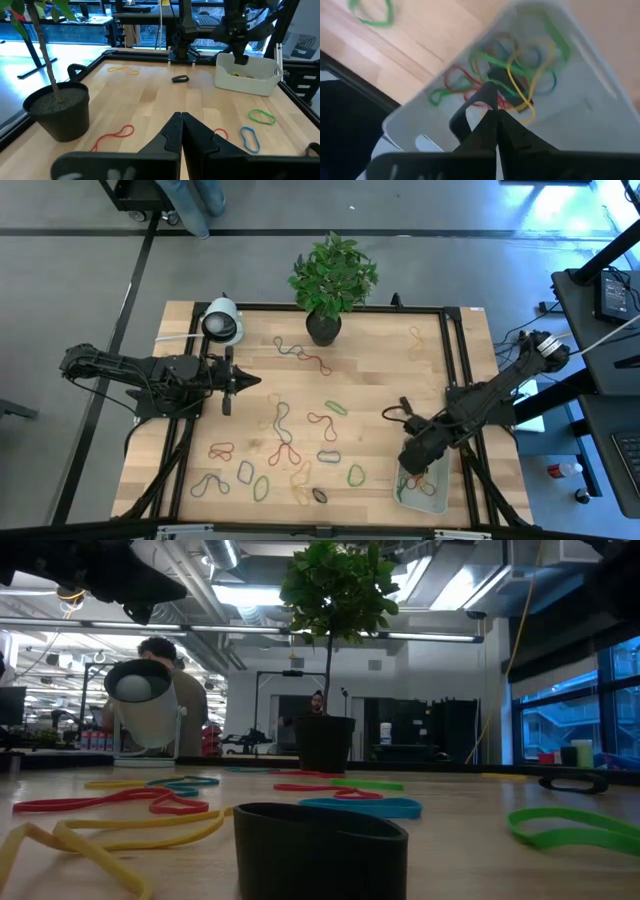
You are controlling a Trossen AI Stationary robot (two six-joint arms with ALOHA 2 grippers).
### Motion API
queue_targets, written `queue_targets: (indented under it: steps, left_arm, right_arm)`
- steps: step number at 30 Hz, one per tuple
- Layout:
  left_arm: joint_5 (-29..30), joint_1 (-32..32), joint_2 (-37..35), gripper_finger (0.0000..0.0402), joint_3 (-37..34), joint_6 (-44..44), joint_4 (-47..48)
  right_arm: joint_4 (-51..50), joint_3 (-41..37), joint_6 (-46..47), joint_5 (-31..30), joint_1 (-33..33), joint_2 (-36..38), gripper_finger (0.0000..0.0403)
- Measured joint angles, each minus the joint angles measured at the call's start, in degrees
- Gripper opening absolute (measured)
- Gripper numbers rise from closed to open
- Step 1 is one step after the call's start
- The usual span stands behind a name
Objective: Pick and place rubber bands into bin
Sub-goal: Put the black rubber band into the gray bin, then put the yellow rubber band into the gray bin
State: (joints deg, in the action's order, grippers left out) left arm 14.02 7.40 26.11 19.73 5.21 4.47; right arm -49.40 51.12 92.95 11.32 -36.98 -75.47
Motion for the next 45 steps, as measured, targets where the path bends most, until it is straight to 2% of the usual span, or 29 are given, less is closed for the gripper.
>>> queue_targets:
  steps: [5,18,25,30,36,41,45]
  left_arm:
    - [0.0,0.0,0.0,0.0002,0.0,-1.0,0.0]
    - [0.3,0.0,0.0,0.0002,0.0,-3.0,0.0]
    - [0.3,0.0,0.0,0.0002,0.0,-3.0,0.0]
    - [0.3,0.0,0.0,0.0002,-0.1,-3.0,0.0]
    - [0.3,0.0,0.0,0.0002,-0.1,-3.0,0.0]
    - [-0.2,0.0,0.6,0.0002,0.0,-2.3,0.0]
    - [-1.7,0.0,2.0,0.0002,0.0,-1.4,0.0]
  right_arm:
    - [0.7,-0.1,1.3,0.8,-1.0,-1.4,0.0011]
    - [0.9,-0.1,1.5,0.8,-1.0,-1.7,0.0132]
    - [1.0,-0.1,1.3,0.8,-1.0,-1.7,0.016]
    - [3.4,-0.1,0.9,-0.4,-0.9,-1.1,0.0139]
    - [5.6,0.0,-4.0,-7.6,0.9,1.9,0.0074]
    - [5.6,0.0,-12.5,-9.8,6.1,3.7,0.001]
    - [6.1,0.0,-22.4,-11.3,11.6,3.8,0.0011]
